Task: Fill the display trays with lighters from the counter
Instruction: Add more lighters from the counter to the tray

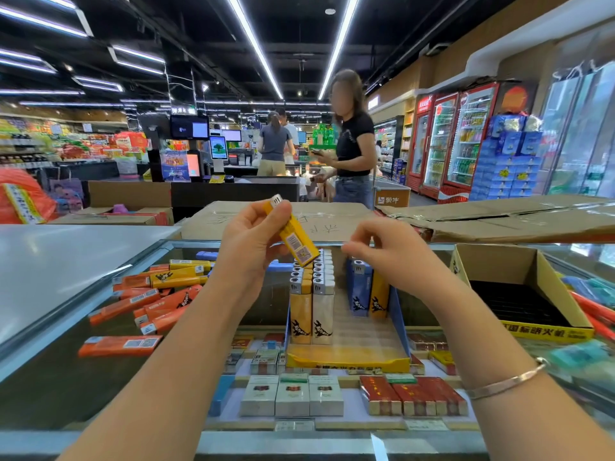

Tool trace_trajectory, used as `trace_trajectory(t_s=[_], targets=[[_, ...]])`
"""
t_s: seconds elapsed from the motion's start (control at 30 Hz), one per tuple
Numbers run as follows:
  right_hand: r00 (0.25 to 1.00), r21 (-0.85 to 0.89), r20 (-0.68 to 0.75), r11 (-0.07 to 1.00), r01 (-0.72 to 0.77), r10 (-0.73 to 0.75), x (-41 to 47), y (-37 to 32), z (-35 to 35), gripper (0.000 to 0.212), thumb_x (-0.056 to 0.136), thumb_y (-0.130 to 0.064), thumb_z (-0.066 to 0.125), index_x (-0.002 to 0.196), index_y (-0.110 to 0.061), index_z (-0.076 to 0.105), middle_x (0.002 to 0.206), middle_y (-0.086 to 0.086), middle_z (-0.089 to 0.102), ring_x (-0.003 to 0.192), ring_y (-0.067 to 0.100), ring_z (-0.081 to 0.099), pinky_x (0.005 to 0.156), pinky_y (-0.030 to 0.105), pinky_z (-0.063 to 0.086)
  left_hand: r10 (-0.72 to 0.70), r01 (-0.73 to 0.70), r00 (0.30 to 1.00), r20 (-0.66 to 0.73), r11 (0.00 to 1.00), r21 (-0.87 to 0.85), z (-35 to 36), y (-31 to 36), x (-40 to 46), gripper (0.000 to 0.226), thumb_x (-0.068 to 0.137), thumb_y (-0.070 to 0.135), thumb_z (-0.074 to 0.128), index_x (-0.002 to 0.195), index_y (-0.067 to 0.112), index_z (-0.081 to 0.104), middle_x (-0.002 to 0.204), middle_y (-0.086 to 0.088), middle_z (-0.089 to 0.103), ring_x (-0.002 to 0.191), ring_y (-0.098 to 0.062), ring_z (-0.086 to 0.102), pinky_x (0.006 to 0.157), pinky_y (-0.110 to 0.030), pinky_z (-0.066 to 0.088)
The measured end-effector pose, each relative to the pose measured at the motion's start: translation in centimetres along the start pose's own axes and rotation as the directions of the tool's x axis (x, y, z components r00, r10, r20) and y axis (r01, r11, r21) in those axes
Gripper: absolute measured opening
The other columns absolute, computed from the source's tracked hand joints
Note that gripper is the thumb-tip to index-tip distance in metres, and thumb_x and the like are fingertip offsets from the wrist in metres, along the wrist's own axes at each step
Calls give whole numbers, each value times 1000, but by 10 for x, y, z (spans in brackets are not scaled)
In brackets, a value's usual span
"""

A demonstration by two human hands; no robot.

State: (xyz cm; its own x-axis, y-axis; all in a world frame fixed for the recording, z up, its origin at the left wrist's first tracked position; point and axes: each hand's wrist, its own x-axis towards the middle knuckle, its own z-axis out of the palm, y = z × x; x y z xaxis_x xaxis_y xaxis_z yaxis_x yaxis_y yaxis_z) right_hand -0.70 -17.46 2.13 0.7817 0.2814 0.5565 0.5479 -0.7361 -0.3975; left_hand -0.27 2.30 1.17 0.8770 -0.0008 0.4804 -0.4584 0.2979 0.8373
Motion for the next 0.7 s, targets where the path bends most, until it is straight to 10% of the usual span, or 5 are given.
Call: trace_trajectory(t_s=[0.2,0.43,0.7], targets=[[990,432,-132,897,92,-38,-6,-28,-5,11,78,-23,73,76,-22,61,71,-3,59,62,4,47,59,14,39,15,-17,999,29,998,63,7,-6,-2,35,68,34,68,90,12,55,71,0,70,68,-14,69,61,-23,58],[957,-191,-42,943,274,-286,-8,-36,13,27,78,-17,72,101,-11,60,96,1,56,92,15,45,74,25,33,28,-21,999,-28,975,220,12,-13,-6,28,81,28,68,93,13,48,82,-12,63,64,-13,67,55,-20,53],[948,-245,-106,932,268,-300,-8,-35,12,30,84,-5,57,113,-10,58,103,4,54,85,19,51,68,28,43,3,-40,991,133,961,273,19,-4,-13,46,61,47,68,96,18,58,103,-16,66,87,-21,69,74,-28,57]])
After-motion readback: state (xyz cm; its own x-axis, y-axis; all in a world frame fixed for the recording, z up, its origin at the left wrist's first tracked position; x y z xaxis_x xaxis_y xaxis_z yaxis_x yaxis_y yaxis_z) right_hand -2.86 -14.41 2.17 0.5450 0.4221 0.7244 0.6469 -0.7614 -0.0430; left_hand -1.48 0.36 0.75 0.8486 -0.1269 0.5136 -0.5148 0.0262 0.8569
